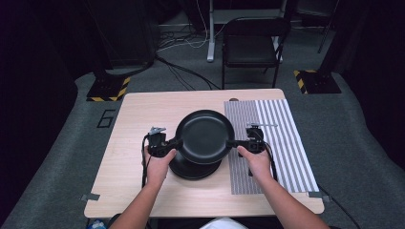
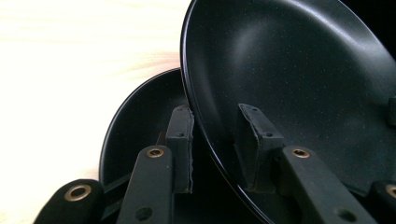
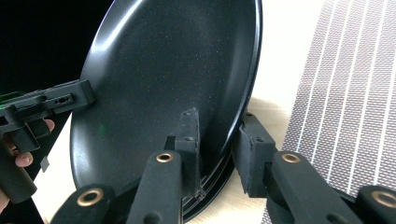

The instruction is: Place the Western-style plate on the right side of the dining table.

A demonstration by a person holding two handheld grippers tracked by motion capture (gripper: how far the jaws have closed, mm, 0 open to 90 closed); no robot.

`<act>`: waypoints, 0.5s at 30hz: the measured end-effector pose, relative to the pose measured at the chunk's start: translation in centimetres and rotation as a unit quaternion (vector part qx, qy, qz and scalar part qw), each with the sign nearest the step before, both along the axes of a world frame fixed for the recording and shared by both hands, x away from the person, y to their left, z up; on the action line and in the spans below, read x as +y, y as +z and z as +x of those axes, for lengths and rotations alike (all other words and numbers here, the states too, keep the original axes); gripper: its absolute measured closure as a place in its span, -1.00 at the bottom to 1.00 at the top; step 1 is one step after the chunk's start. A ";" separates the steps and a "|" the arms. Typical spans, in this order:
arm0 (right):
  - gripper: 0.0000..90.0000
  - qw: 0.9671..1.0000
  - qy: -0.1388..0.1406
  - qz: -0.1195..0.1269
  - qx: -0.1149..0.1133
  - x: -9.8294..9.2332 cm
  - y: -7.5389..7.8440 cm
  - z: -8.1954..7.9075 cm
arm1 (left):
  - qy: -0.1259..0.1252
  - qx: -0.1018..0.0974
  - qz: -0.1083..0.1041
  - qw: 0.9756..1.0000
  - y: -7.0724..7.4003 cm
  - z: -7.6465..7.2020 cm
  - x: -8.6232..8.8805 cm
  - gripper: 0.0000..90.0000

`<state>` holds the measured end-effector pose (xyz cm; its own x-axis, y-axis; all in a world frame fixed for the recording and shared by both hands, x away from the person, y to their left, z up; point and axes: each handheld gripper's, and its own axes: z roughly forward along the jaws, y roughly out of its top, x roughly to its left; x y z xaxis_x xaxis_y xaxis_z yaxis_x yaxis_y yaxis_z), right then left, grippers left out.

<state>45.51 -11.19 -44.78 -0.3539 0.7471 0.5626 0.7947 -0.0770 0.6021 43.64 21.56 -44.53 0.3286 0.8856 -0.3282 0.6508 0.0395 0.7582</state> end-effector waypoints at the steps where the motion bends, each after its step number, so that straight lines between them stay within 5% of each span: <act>1: 0.61 1.000 0.000 0.001 0.000 -0.1 0.0 0.0 | 0.000 0.000 0.001 1.000 0.1 0.0 -0.1 0.49; 15: 0.61 1.000 -0.006 0.013 -0.015 -1.7 0.2 -0.6 | -0.007 0.002 0.000 1.000 0.4 0.2 -1.5 0.49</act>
